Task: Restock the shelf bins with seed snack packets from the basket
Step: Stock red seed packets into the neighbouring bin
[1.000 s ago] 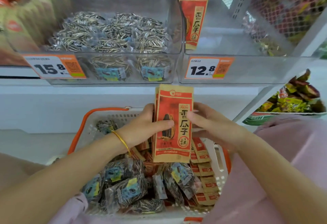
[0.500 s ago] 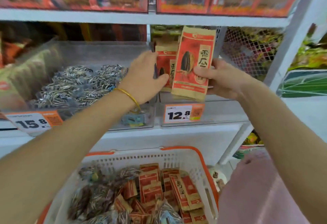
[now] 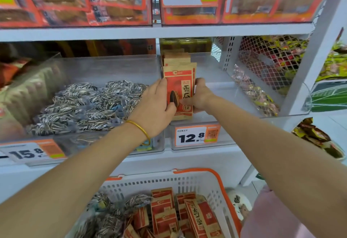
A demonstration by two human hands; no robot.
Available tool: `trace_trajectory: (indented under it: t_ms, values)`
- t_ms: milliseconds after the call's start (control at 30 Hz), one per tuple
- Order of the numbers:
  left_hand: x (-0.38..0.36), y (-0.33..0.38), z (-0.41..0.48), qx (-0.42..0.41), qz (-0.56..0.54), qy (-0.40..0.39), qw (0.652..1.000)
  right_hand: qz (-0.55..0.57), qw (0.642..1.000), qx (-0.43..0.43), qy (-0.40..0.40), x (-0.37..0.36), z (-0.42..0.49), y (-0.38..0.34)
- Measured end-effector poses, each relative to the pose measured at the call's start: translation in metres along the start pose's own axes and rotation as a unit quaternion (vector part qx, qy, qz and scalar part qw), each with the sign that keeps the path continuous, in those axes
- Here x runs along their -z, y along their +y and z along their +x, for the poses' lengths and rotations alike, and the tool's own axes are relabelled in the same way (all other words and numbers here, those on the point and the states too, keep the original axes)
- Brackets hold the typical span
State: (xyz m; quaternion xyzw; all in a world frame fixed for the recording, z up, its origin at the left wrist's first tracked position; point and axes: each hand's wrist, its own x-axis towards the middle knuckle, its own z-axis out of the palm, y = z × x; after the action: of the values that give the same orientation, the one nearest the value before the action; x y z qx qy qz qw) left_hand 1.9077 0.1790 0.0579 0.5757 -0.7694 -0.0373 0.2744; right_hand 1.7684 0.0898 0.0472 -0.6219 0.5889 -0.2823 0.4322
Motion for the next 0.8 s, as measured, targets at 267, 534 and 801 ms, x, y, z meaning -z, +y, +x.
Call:
trace_trajectory:
  t_ms: [267,534,801]
  values:
    - [-0.001,0.0,0.0,0.008,-0.011,0.004,1.0,-0.036,0.999,-0.026,-0.008,-0.005,-0.002,-0.002]
    - [-0.001,0.002,-0.001,0.03,-0.02,-0.008,0.999,-0.079,0.996,-0.04,-0.009,-0.004,-0.005,-0.003]
    - [0.022,0.016,-0.082,-0.113,-0.068,0.13,0.983,-0.095,0.948,0.238,0.186,0.019,-0.126,0.004]
